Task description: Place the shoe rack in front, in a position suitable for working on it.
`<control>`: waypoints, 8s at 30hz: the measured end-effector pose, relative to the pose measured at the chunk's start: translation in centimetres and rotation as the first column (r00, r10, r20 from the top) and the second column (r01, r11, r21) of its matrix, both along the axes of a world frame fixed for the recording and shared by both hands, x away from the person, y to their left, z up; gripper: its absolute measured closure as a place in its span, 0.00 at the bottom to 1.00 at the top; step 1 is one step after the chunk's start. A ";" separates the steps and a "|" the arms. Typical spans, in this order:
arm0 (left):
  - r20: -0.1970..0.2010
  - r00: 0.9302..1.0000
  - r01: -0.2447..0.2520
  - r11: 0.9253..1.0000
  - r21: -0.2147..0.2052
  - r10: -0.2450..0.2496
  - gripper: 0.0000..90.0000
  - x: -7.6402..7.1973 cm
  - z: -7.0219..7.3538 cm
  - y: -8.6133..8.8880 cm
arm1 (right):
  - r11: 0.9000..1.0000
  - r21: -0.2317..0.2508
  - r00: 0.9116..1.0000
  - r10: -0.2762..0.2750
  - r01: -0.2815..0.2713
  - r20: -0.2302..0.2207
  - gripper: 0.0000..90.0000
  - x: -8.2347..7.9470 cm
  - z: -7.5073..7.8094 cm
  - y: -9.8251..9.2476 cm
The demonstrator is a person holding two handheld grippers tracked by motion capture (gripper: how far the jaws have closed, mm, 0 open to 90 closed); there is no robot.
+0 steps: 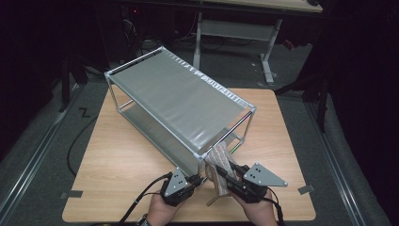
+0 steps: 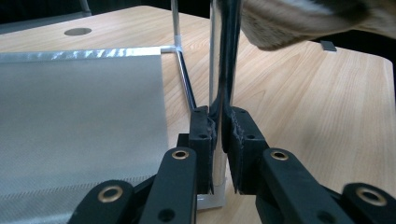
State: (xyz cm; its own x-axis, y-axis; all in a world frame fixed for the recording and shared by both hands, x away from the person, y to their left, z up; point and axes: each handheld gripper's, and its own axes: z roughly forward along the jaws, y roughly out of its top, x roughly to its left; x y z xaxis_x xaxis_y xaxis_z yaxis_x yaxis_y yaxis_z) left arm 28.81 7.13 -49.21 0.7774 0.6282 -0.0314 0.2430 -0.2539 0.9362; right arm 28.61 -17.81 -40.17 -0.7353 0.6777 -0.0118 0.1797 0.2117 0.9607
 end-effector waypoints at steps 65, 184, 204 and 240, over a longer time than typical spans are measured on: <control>-0.015 0.996 0.089 0.996 0.018 -0.088 0.90 -3.5 0.2 1.6 | 0.902 -0.045 0.902 -0.431 0.430 -0.018 0.69 6.3 -2.4 -8.7; 0.018 0.997 0.081 0.997 -0.013 -0.081 0.90 -4.8 0.7 2.6 | 0.924 -0.238 0.916 -0.347 0.298 -0.203 0.72 11.1 -8.1 -5.7; -0.013 0.993 0.116 0.993 0.009 -0.116 0.90 0.5 1.3 -4.1 | 0.850 -0.311 0.839 -0.500 0.426 -0.216 0.53 1.3 -6.9 -14.7; -0.030 0.985 -0.170 0.983 0.068 0.173 0.90 -6.2 1.7 9.1 | 0.890 -0.170 0.885 -0.447 0.424 -0.134 0.49 0.5 -5.6 -12.8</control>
State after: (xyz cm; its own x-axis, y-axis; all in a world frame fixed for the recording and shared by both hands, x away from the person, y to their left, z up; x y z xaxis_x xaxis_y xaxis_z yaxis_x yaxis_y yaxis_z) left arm 22.61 16.19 -47.53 0.6572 0.7536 -0.0122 0.3215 -0.2657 0.9089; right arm 29.16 -30.57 -45.75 -0.3656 0.9304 -0.0282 0.4356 0.1978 0.8781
